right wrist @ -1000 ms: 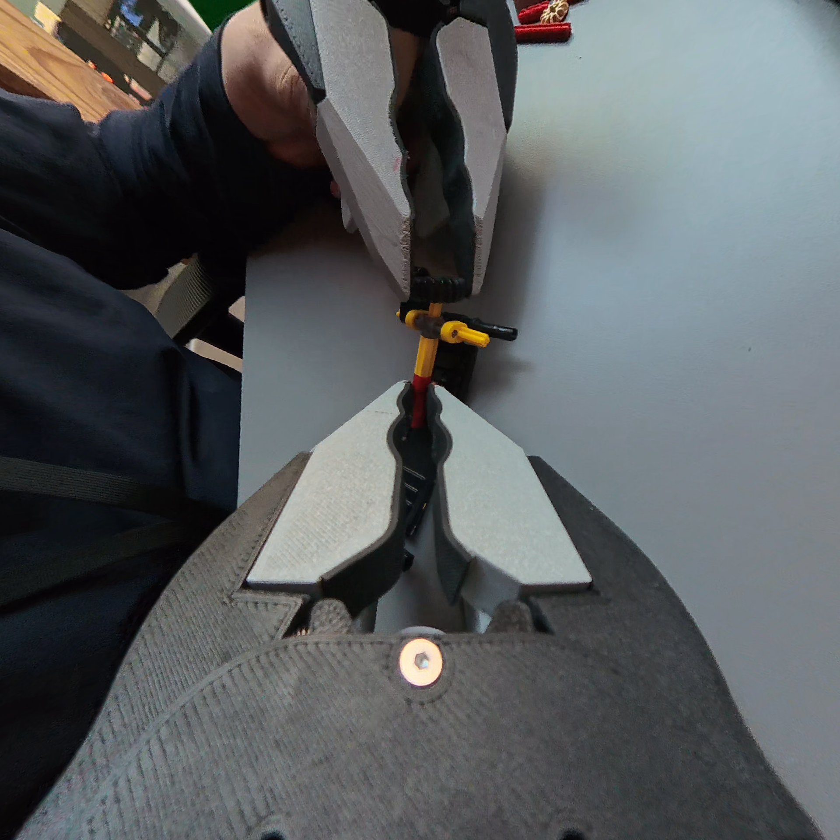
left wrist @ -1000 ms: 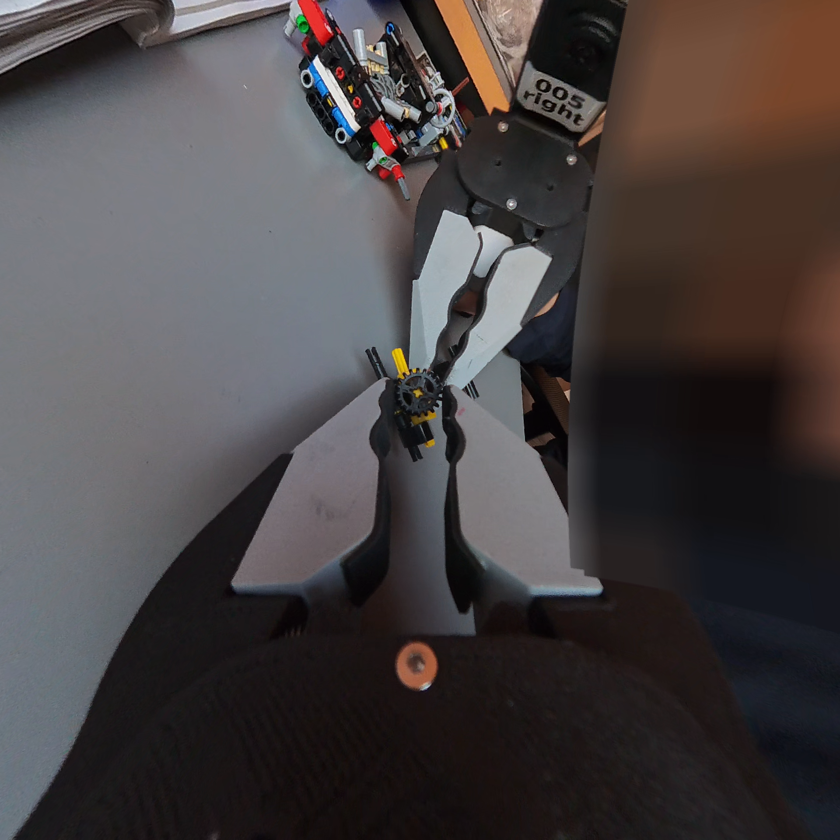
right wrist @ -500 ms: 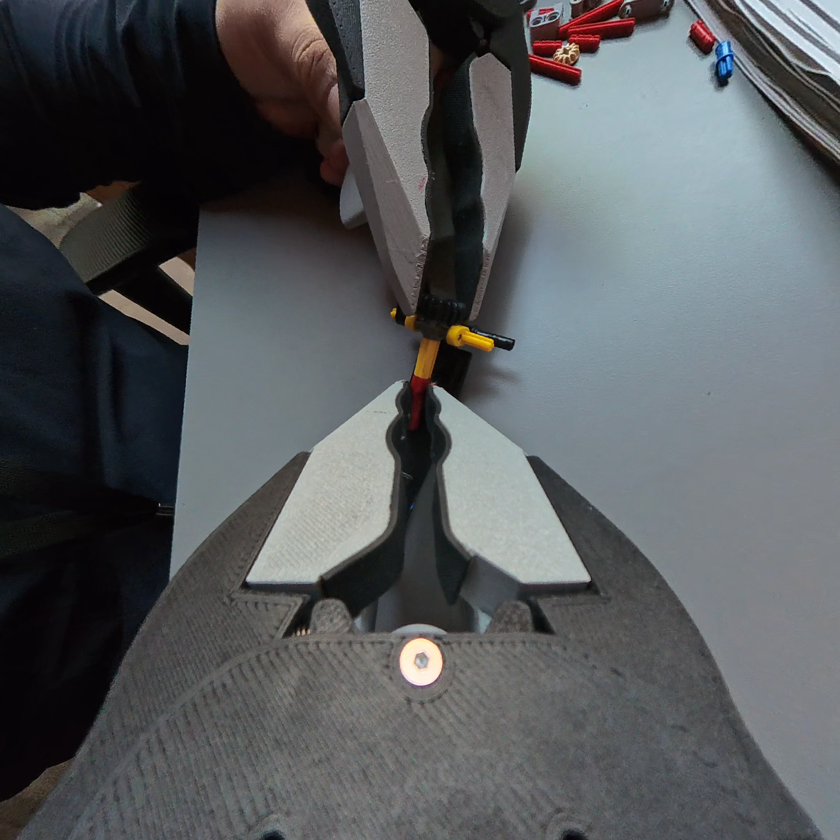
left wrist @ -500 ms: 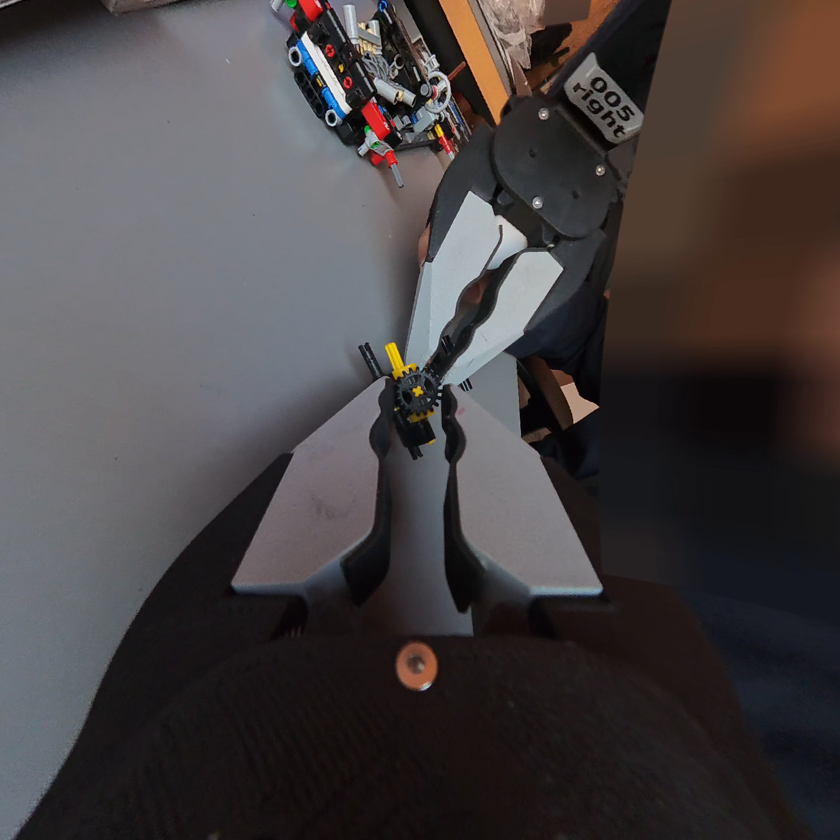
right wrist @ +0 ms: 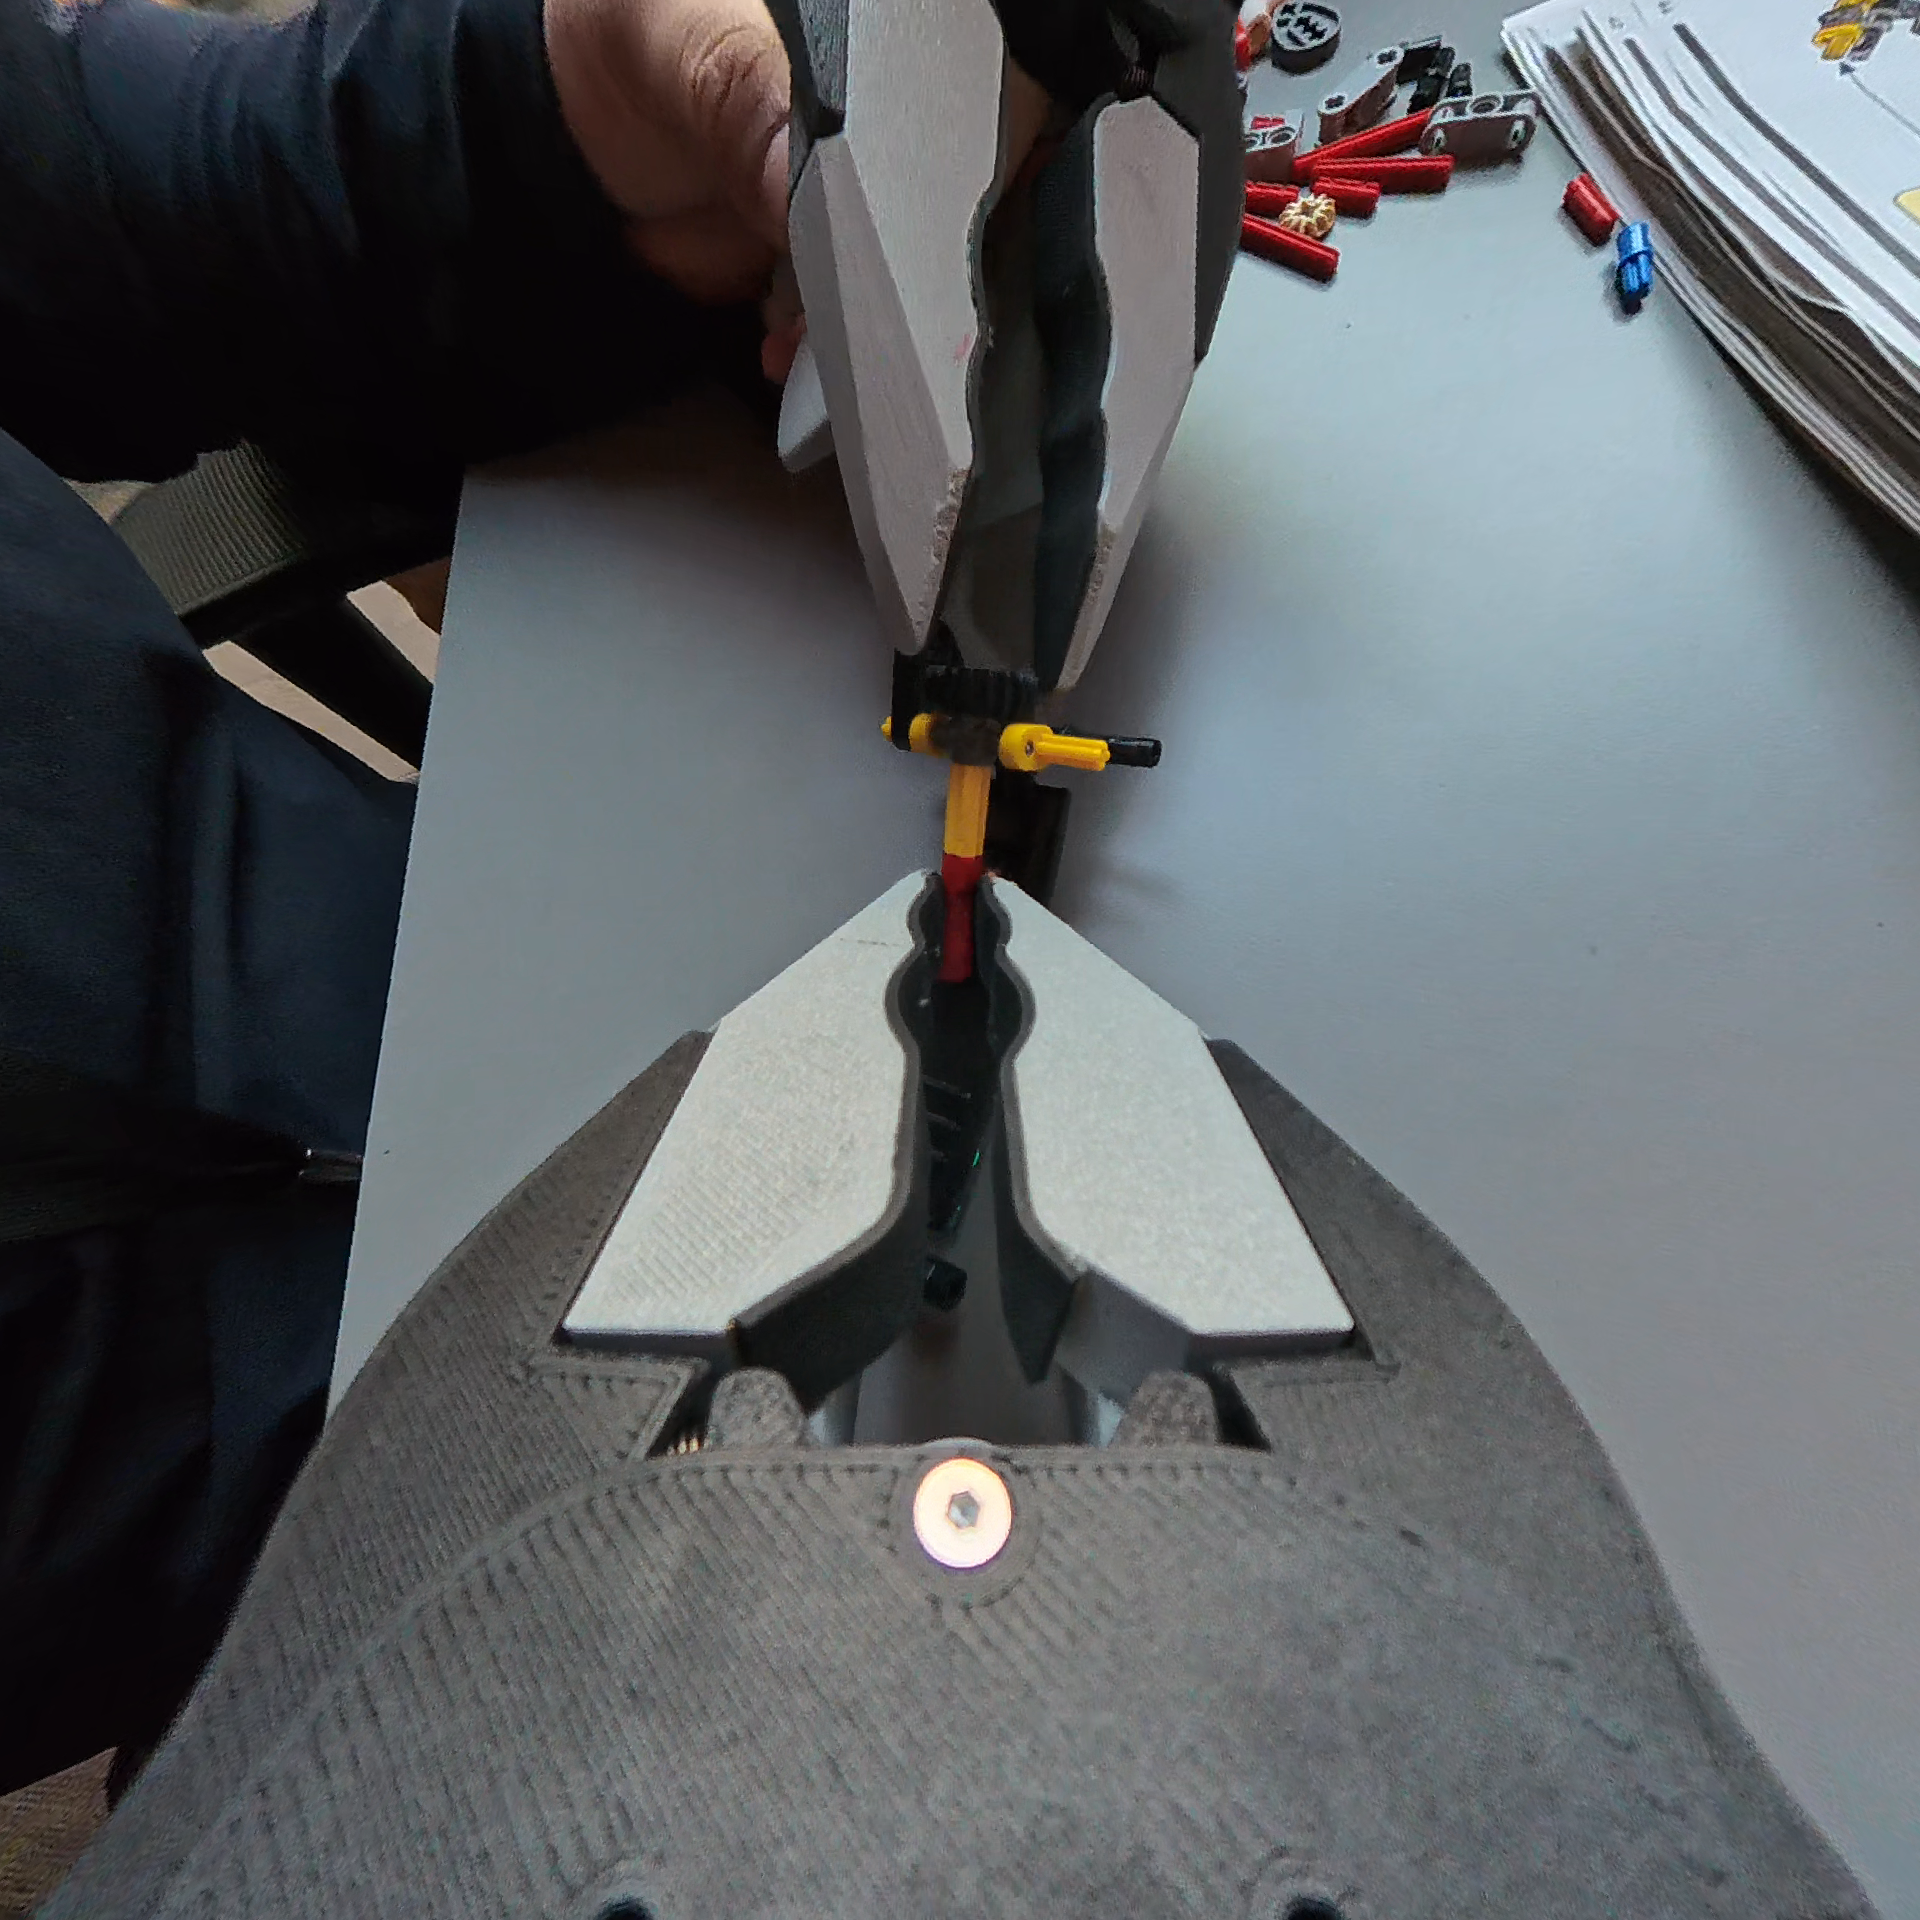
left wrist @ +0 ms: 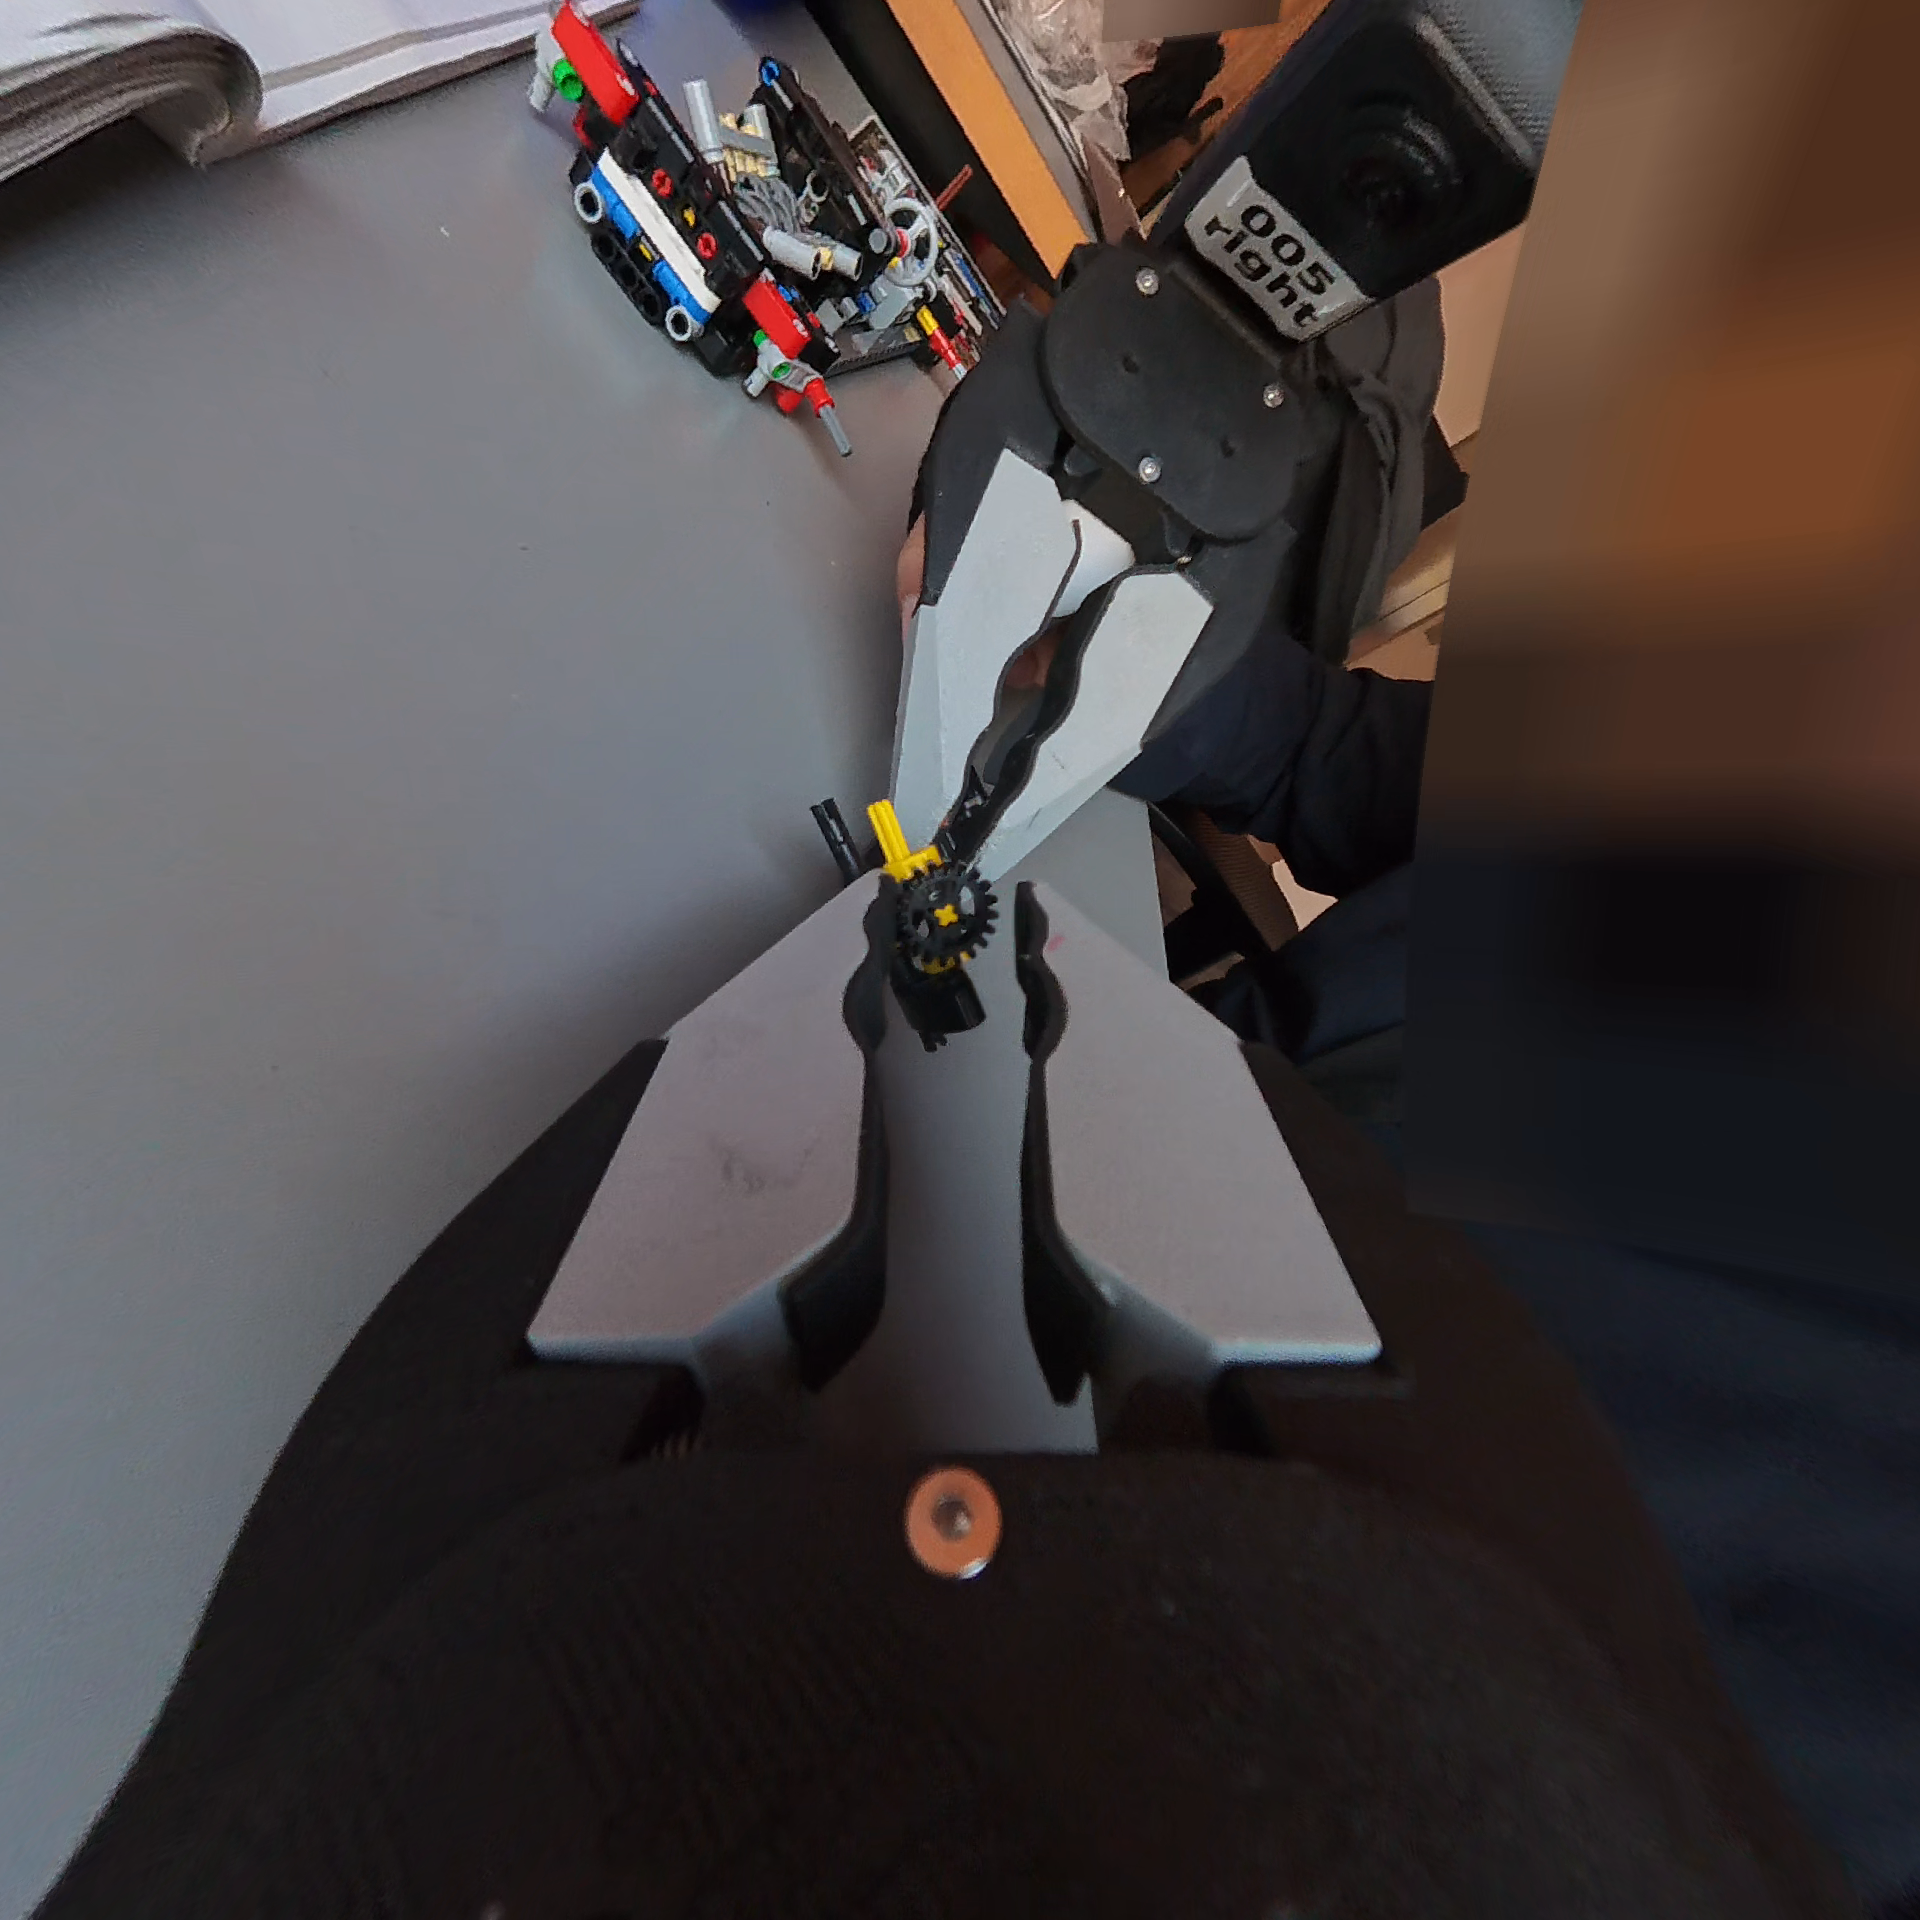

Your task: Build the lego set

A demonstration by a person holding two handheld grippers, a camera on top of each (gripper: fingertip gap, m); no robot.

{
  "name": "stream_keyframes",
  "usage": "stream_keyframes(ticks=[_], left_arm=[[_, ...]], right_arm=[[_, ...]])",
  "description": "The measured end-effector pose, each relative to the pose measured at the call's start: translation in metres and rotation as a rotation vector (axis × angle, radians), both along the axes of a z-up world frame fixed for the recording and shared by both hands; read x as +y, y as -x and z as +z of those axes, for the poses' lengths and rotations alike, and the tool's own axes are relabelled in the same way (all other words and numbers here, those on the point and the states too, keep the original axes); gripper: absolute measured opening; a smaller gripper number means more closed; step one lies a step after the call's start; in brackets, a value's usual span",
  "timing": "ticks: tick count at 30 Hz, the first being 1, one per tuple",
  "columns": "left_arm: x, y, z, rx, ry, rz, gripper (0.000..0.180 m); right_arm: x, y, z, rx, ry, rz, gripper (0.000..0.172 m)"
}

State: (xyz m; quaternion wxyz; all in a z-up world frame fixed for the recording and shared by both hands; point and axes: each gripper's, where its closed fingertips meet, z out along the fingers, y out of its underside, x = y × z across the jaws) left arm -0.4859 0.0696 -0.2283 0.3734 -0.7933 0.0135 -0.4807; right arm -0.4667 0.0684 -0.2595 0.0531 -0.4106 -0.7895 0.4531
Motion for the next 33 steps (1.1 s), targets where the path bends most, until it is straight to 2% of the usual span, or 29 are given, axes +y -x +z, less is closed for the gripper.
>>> stream_keyframes(ticks=[4, 10, 16, 19, 26, 33], left_arm=[[-0.004, 0.007, 0.004, 0.034, -0.032, 0.000, 0.018], [-0.009, 0.001, -0.011, 0.195, -0.016, -0.049, 0.015], [-0.010, 0.003, -0.011, 0.207, -0.020, -0.050, 0.013], [-0.011, 0.006, -0.013, 0.218, -0.015, -0.046, 0.004], [-0.011, 0.006, -0.010, 0.198, -0.027, -0.050, 0.011], [-0.008, 0.009, -0.009, 0.243, -0.058, -0.059, 0.019]], right_arm=[[0.000, 0.001, -0.003, 0.039, -0.070, 0.000, 0.003], [-0.002, 0.003, -0.005, 0.096, -0.167, 0.013, 0.004], [-0.003, 0.004, -0.003, 0.102, -0.134, 0.017, 0.004], [0.000, 0.001, 0.001, 0.101, -0.102, 0.018, 0.017], [0.004, -0.001, -0.001, 0.089, -0.099, 0.002, 0.019], [0.008, -0.004, -0.008, 0.058, -0.139, -0.009, 0.023]])
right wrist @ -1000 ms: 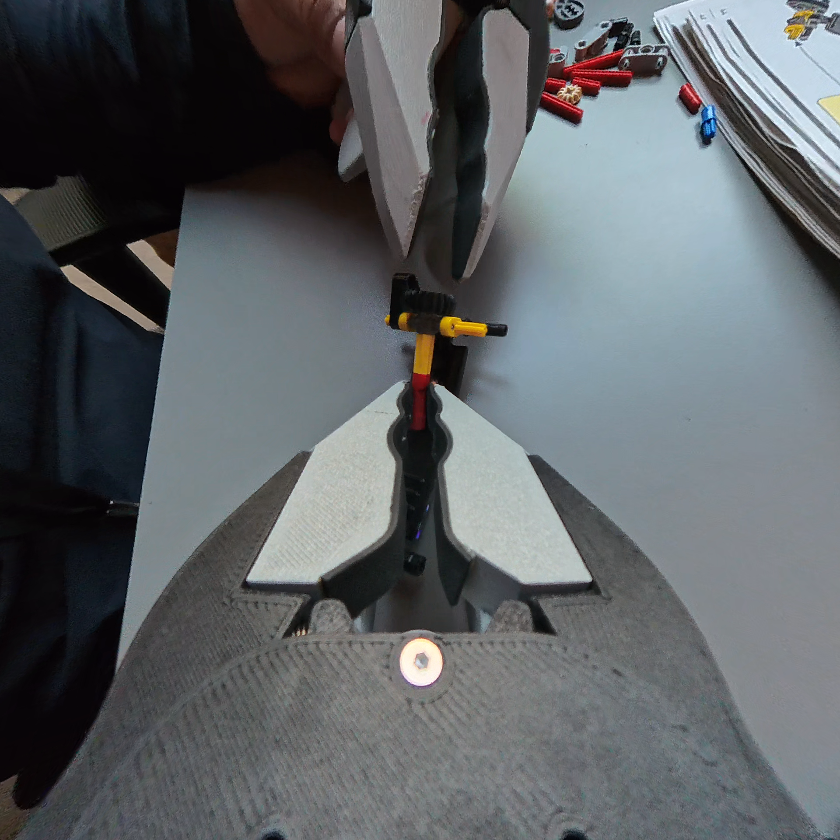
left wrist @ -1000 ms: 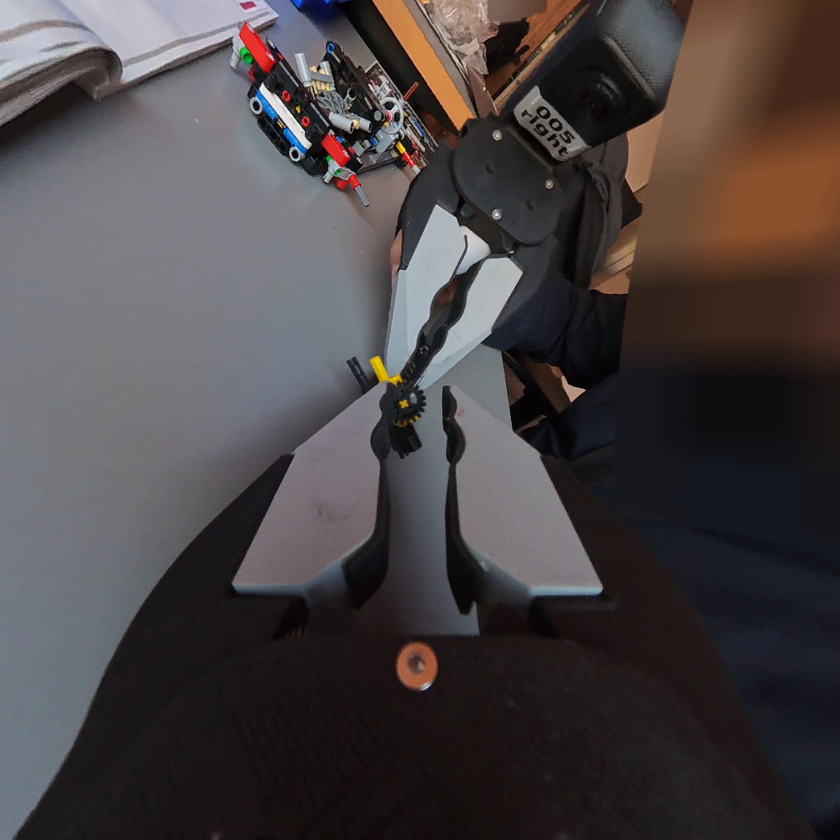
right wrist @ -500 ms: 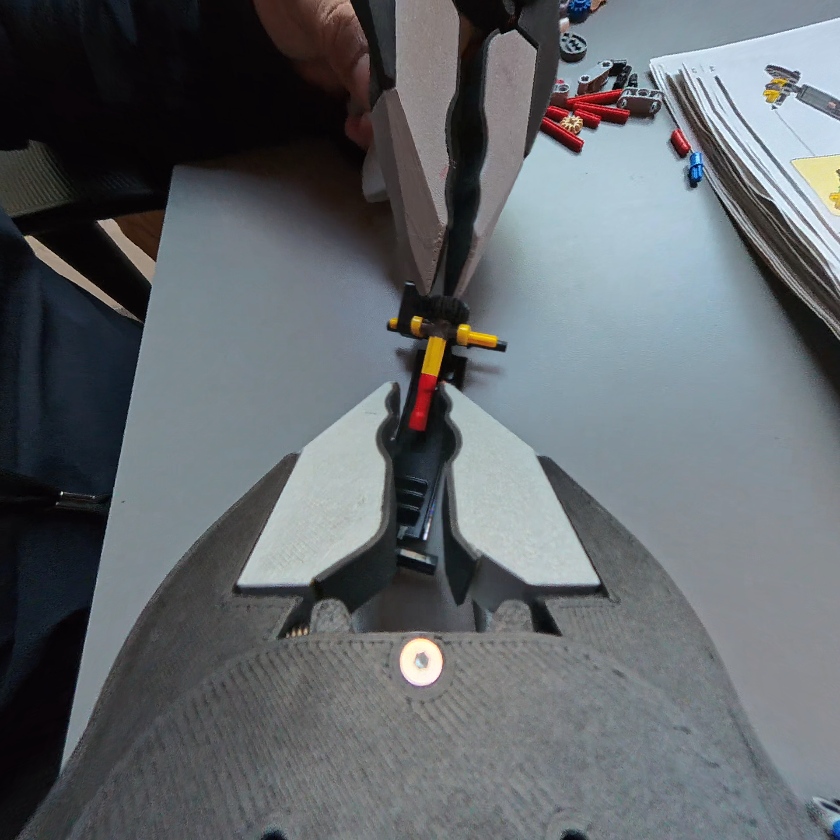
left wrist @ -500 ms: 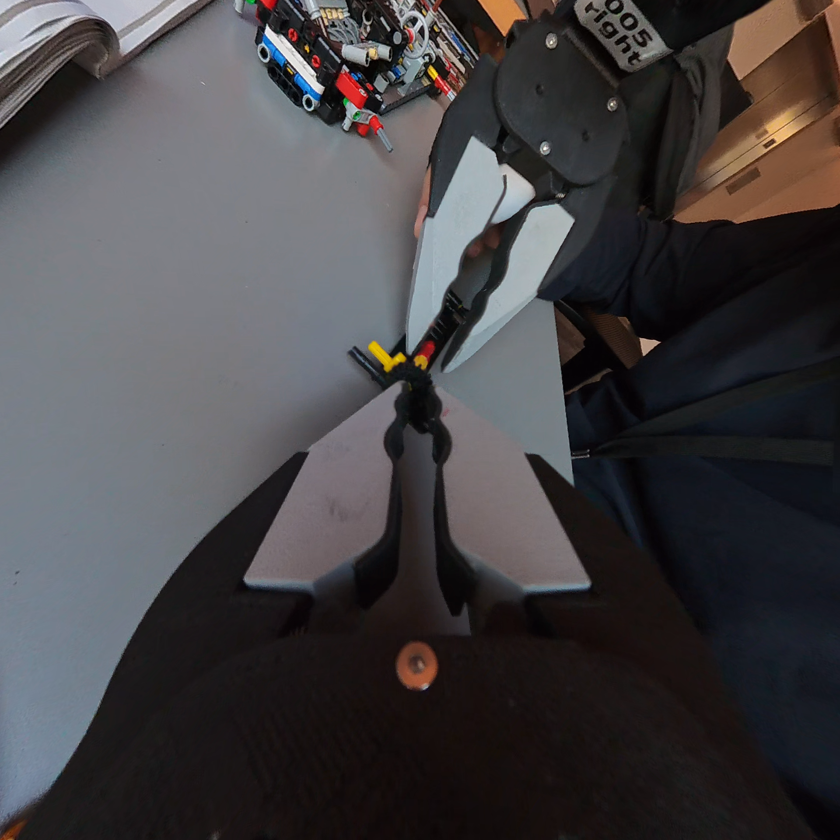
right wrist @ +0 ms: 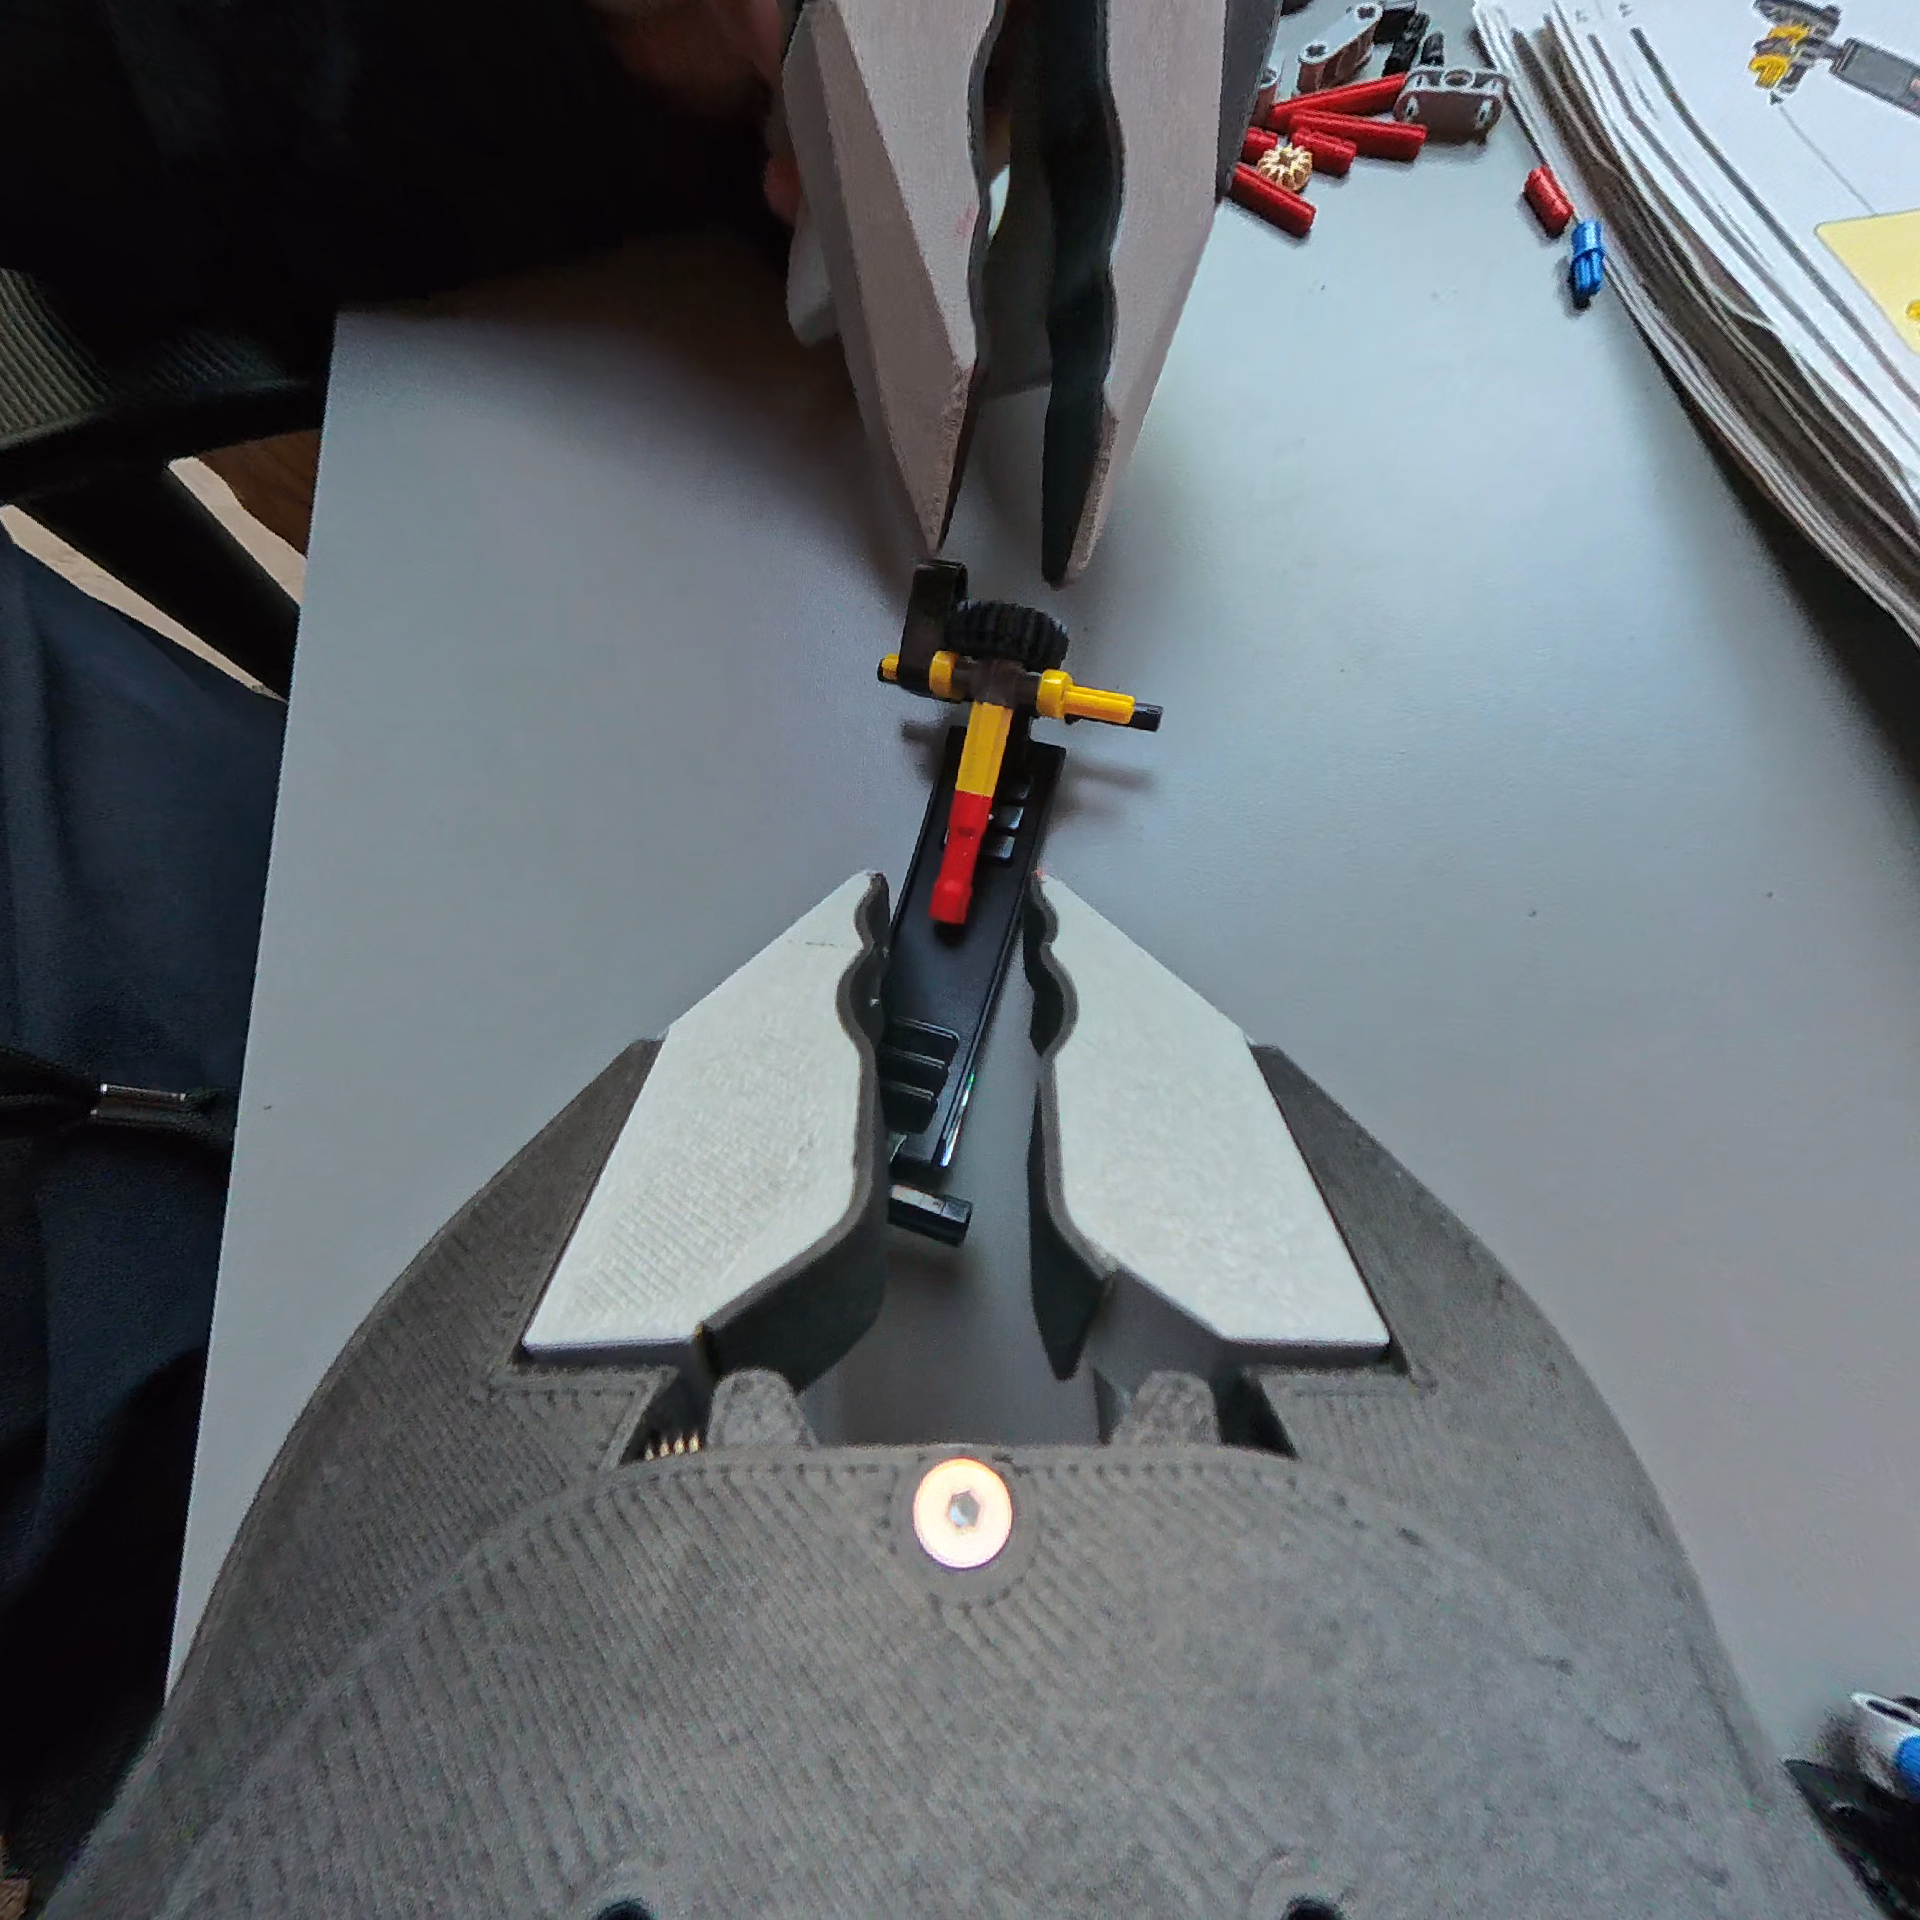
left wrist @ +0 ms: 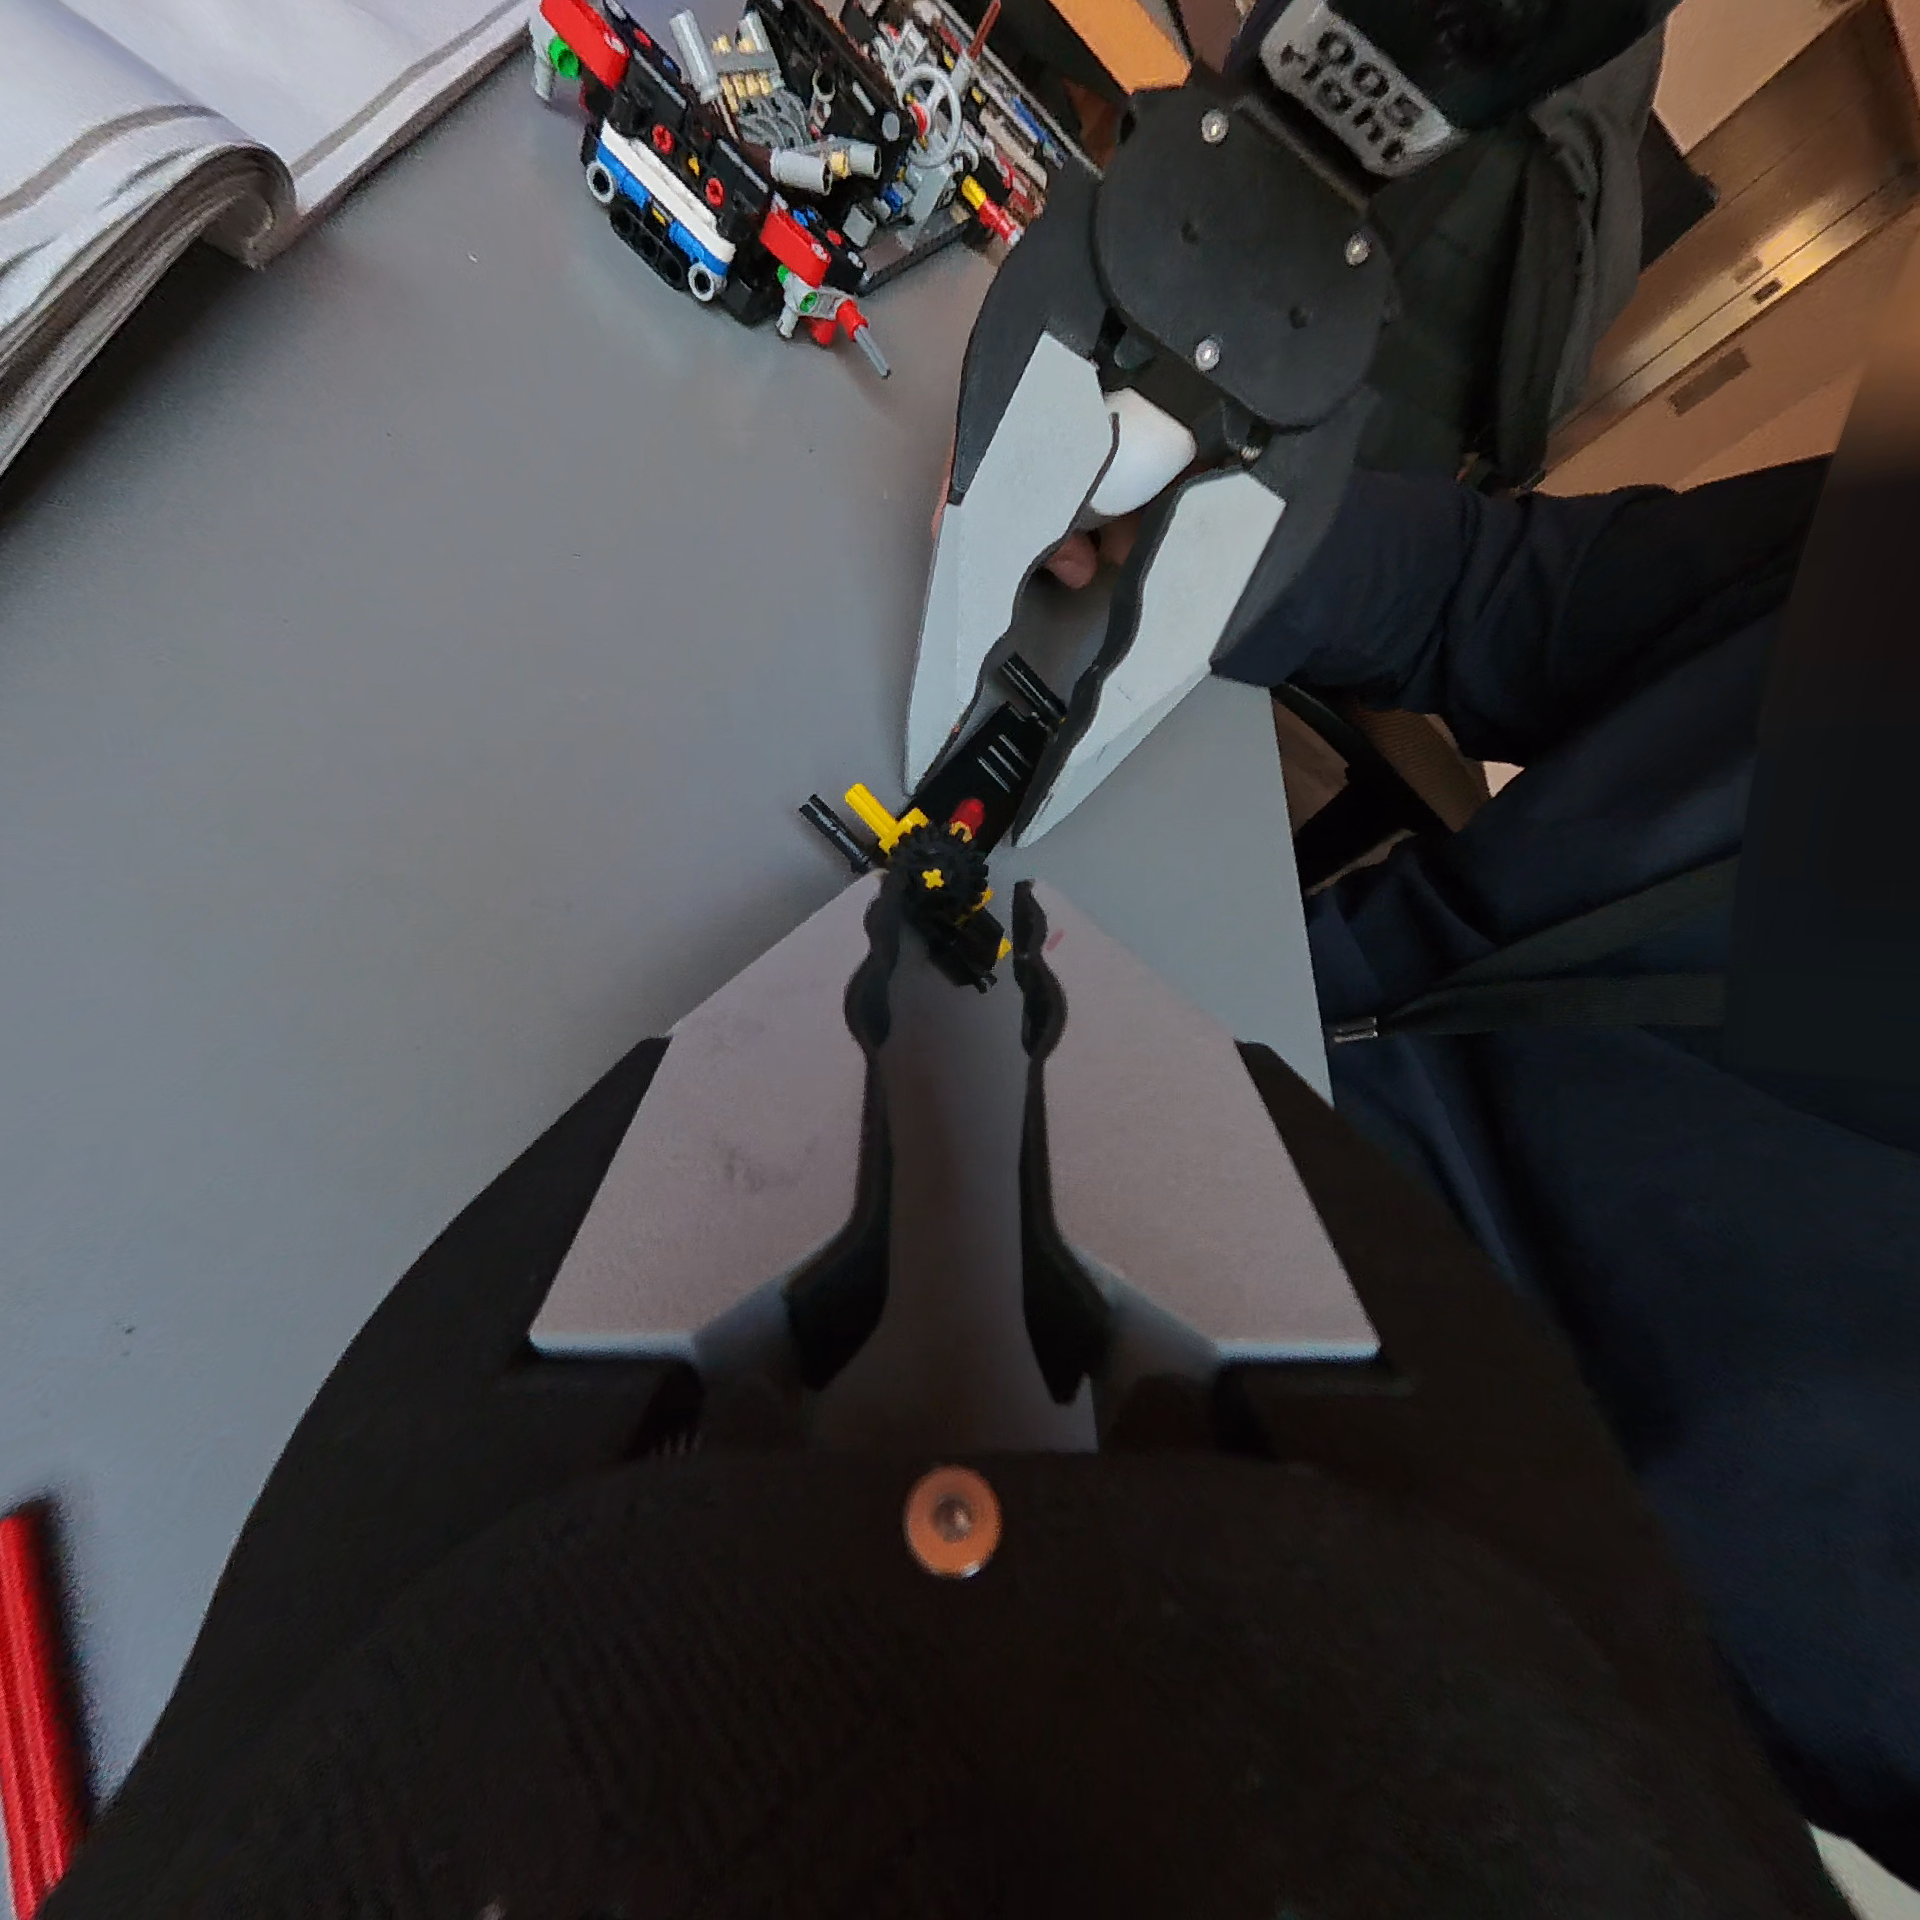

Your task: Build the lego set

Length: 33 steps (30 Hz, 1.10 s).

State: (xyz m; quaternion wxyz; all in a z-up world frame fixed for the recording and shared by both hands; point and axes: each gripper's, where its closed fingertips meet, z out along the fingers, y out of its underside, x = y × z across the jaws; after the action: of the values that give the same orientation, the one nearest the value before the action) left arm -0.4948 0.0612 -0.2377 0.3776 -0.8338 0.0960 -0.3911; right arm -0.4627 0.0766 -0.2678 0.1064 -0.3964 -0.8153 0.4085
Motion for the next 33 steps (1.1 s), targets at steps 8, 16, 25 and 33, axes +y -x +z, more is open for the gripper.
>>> stream_keyframes(ticks=[8, 16, 25, 33], left_arm=[[0.001, -0.007, -0.004, 0.035, 0.012, -0.042, 0.021], [-0.004, -0.013, -0.008, 0.057, 0.018, -0.078, 0.019], [-0.006, -0.010, -0.008, 0.015, 0.038, -0.066, 0.019], [-0.006, -0.009, -0.010, 0.017, 0.049, -0.064, 0.019]], right_arm=[[0.001, 0.001, 0.001, 0.025, -0.030, -0.008, 0.009], [-0.005, 0.001, 0.001, 0.030, -0.032, 0.007, 0.004], [-0.011, 0.002, 0.001, -0.012, 0.010, 0.010, 0.003], [-0.011, 0.003, 0.001, -0.017, 0.000, 0.003, 0.003]])
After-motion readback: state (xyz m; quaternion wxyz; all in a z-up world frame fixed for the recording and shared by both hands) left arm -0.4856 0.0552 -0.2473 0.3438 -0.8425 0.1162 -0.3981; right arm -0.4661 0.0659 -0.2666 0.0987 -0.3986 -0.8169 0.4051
